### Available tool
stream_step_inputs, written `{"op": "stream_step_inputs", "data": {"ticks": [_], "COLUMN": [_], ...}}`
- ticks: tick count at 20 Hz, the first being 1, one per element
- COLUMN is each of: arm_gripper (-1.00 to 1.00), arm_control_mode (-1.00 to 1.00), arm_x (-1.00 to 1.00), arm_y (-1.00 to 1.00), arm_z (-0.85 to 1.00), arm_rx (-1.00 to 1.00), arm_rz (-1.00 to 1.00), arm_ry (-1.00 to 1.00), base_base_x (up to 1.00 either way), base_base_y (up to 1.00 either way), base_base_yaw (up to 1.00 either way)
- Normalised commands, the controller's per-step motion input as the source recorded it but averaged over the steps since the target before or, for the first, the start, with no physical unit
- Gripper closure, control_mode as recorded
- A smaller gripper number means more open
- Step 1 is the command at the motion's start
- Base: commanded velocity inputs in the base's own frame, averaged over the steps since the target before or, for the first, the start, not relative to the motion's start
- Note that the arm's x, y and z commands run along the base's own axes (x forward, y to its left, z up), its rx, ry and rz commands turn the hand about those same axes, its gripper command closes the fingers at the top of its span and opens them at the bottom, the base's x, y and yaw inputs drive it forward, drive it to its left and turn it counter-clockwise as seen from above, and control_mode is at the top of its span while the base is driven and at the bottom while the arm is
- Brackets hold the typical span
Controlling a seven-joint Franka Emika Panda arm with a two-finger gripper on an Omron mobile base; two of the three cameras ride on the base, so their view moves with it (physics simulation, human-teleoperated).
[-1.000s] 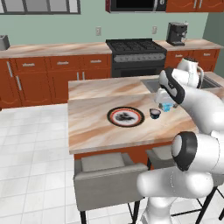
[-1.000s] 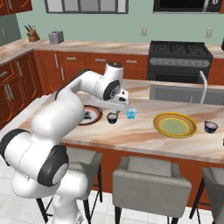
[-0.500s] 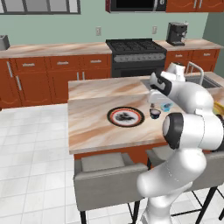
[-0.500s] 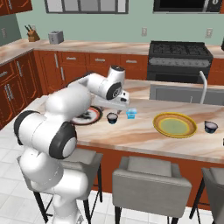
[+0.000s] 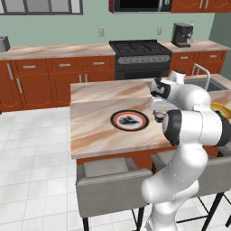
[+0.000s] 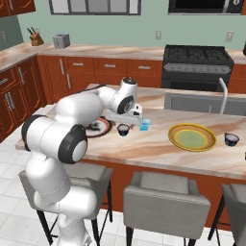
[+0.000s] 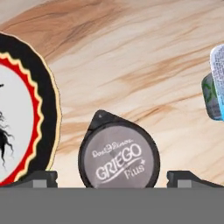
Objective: Place two yogurt containers on each plate.
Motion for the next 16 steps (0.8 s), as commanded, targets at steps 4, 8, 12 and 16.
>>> {"op": "stream_step_inputs", "data": {"ticks": [4,8,12,16], "arm_gripper": [-1.00,-1.00,-1.00,-1.00], "arm_control_mode": [-1.00,-1.00,-1.00,-1.00], "arm_x": [0.11,0.00,0.00,0.00], "arm_y": [0.00,0.00,0.00,0.00], "arm_z": [-0.28,-0.17,-0.19,-0.20], "arm_rx": [-0.09,-0.09,-0.06,-0.03], "arm_rz": [0.00,0.00,0.00,0.00], "arm_ry": [-0.10,-0.09,-0.09,-0.06], "base_base_x": [0.00,0.00,0.00,0.00], "base_base_y": [0.00,0.00,0.00,0.00], "base_base_yaw": [0.00,0.00,0.00,0.00]}}
